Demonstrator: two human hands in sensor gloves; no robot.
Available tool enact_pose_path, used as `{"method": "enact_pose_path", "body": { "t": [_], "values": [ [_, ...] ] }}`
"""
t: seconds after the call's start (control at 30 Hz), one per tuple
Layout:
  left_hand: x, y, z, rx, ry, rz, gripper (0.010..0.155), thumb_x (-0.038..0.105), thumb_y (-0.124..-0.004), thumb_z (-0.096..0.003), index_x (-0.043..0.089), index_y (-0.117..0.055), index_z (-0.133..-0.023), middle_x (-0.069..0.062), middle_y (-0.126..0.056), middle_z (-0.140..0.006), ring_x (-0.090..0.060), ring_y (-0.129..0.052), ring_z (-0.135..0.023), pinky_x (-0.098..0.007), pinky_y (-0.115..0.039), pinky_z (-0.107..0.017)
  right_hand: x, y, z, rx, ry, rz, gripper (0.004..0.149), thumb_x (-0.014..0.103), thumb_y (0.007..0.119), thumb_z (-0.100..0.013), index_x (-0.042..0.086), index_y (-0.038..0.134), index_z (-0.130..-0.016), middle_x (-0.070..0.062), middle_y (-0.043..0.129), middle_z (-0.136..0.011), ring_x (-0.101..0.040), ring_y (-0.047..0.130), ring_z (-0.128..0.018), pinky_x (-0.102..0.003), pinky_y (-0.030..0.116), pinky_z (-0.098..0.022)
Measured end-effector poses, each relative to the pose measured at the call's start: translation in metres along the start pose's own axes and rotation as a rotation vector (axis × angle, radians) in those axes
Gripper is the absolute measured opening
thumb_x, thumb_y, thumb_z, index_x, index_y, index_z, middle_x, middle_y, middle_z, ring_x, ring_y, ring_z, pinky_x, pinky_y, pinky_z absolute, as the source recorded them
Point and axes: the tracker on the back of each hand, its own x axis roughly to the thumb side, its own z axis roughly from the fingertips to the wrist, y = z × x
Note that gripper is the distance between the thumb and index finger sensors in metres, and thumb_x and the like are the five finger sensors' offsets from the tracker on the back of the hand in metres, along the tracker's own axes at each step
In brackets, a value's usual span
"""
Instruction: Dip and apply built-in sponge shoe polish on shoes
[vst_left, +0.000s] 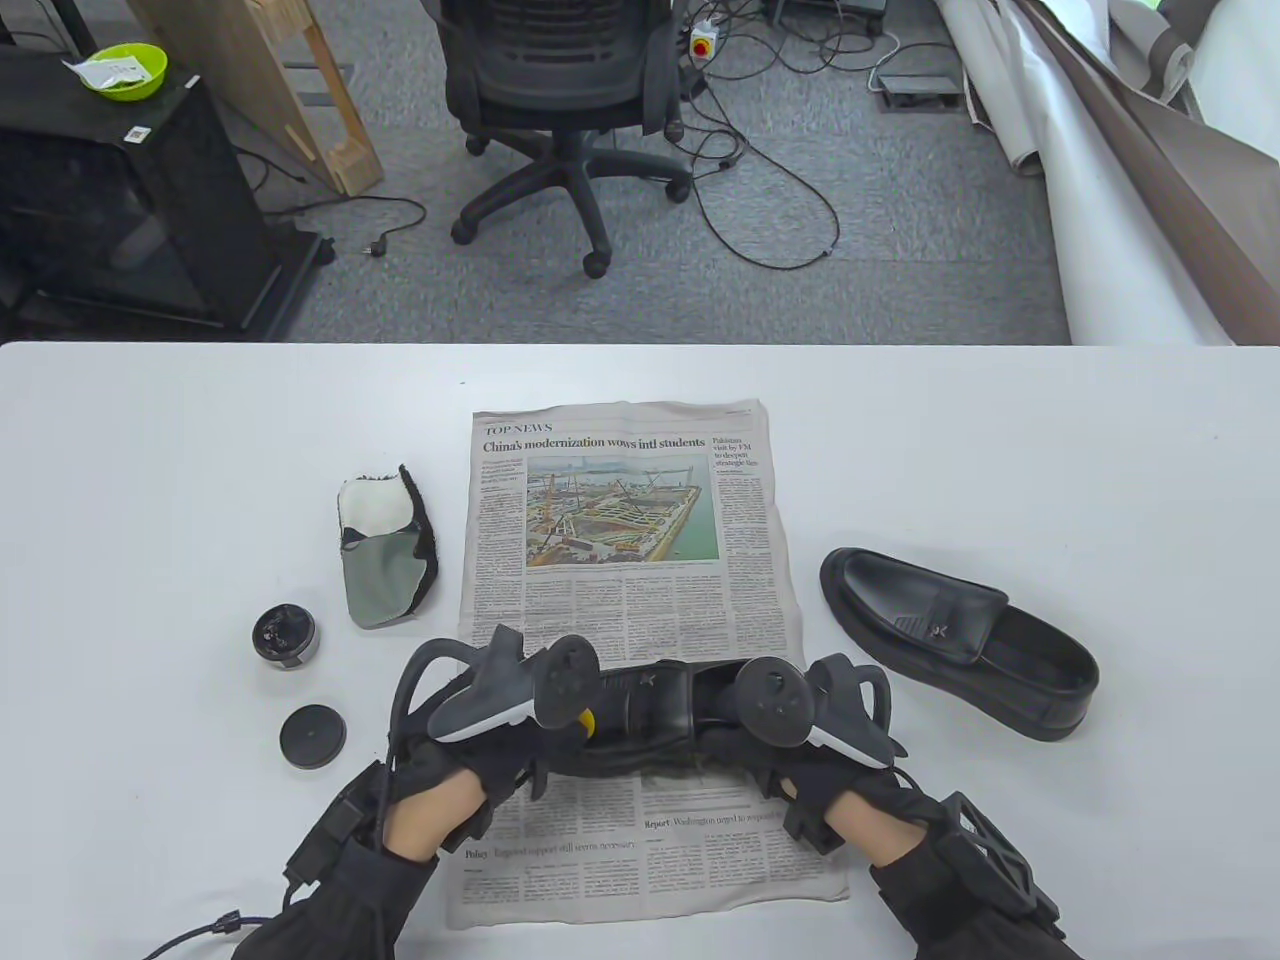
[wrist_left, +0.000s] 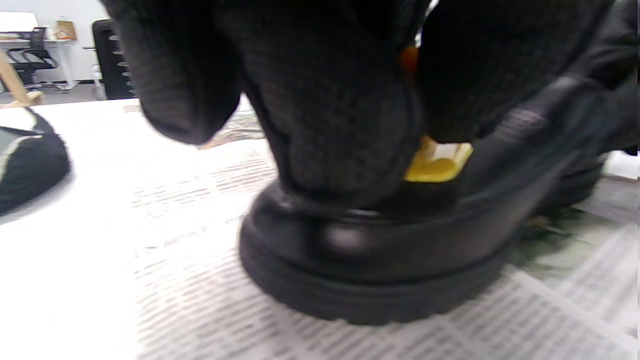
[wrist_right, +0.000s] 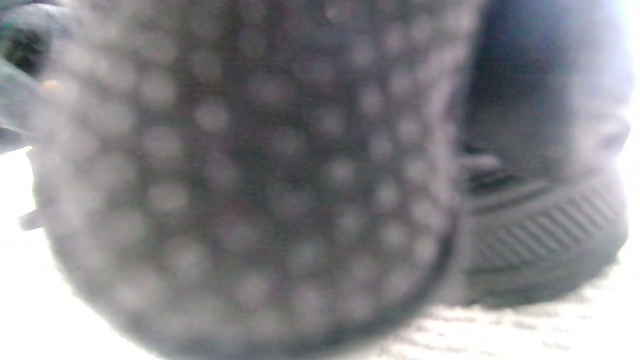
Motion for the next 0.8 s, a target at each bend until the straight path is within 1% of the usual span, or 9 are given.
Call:
{"method": "enact_pose_path", "body": {
  "t": [0.07,0.2,0.23,0.27,0.5,0.63,0.7,0.8],
  "values": [
    [0.008,-0.001,0.001,0.019,-0.028,0.040,0.047,0.050,-0.095,-0.0388,0.026,-0.087,-0.078,-0.002,-0.107,-0.061,0.000,-0.112,-0.030,-0.037,-0.093,-0.047,0.000,0.000,0.000,0.000,-0.001,0.000,0.045,0.054,0.092,-0.029,0.022,0.100,-0.061,-0.001,0.106,-0.044,0.005,0.109,0.003,-0.024,0.099,-0.015],
    [0.023,-0.003,0.003,0.095,-0.041,0.053,0.047,0.050,-0.095,-0.0386,0.026,-0.087,-0.078,-0.002,-0.108,-0.061,0.000,-0.112,-0.030,-0.036,-0.093,-0.047,0.000,0.000,0.000,0.001,-0.008,-0.002,0.045,0.054,0.092,-0.029,0.022,0.100,-0.061,-0.001,0.106,-0.045,0.005,0.109,0.003,-0.024,0.099,-0.015],
    [0.026,-0.002,0.003,0.129,-0.049,0.075,0.047,0.050,-0.095,-0.0388,0.026,-0.087,-0.078,-0.002,-0.108,-0.061,0.000,-0.112,-0.030,-0.036,-0.093,-0.047,0.000,0.000,0.000,0.002,-0.012,-0.002,0.045,0.054,0.092,-0.029,0.023,0.100,-0.061,-0.001,0.106,-0.045,0.005,0.109,0.003,-0.024,0.099,-0.015],
    [0.028,-0.002,0.002,0.137,-0.056,0.095,0.047,0.050,-0.095,-0.0388,0.026,-0.087,-0.078,-0.002,-0.107,-0.061,0.000,-0.112,-0.030,-0.036,-0.093,-0.047,0.000,0.000,-0.001,0.002,-0.014,-0.003,0.045,0.054,0.092,-0.029,0.023,0.100,-0.061,-0.001,0.106,-0.044,0.005,0.109,0.003,-0.024,0.099,-0.015],
    [0.035,0.001,-0.005,0.298,-0.014,0.132,0.047,0.051,-0.094,-0.0390,0.025,-0.087,-0.078,-0.002,-0.108,-0.059,0.000,-0.112,-0.028,-0.036,-0.094,-0.046,0.000,0.000,-0.001,0.005,-0.023,-0.007,0.045,0.053,0.092,-0.029,0.022,0.100,-0.060,-0.001,0.106,-0.044,0.006,0.109,0.004,-0.024,0.099,-0.015],
    [0.036,0.002,-0.016,0.308,0.004,0.133,0.047,0.051,-0.094,-0.0390,0.025,-0.087,-0.078,-0.002,-0.108,-0.059,0.000,-0.112,-0.027,-0.036,-0.094,-0.046,-0.001,0.000,-0.002,0.007,-0.032,-0.011,0.045,0.054,0.092,-0.029,0.023,0.100,-0.060,-0.001,0.106,-0.044,0.005,0.109,0.004,-0.024,0.099,-0.015],
    [0.037,0.004,-0.023,0.334,0.026,0.117,0.047,0.051,-0.094,-0.0391,0.024,-0.088,-0.077,-0.002,-0.108,-0.058,0.000,-0.111,-0.026,-0.037,-0.094,-0.046,-0.001,0.000,-0.002,0.008,-0.035,-0.012,0.045,0.053,0.092,-0.029,0.022,0.100,-0.060,-0.001,0.106,-0.044,0.005,0.109,0.004,-0.024,0.099,-0.015],
    [0.035,0.004,-0.036,0.320,0.051,0.099,0.047,0.051,-0.093,-0.0391,0.025,-0.087,-0.078,-0.002,-0.108,-0.058,0.000,-0.111,-0.026,-0.036,-0.094,-0.046,-0.001,0.000,-0.002,0.007,-0.035,-0.012,0.045,0.053,0.092,-0.029,0.023,0.100,-0.060,-0.001,0.106,-0.044,0.005,0.109,0.004,-0.024,0.099,-0.015]
  ]
}}
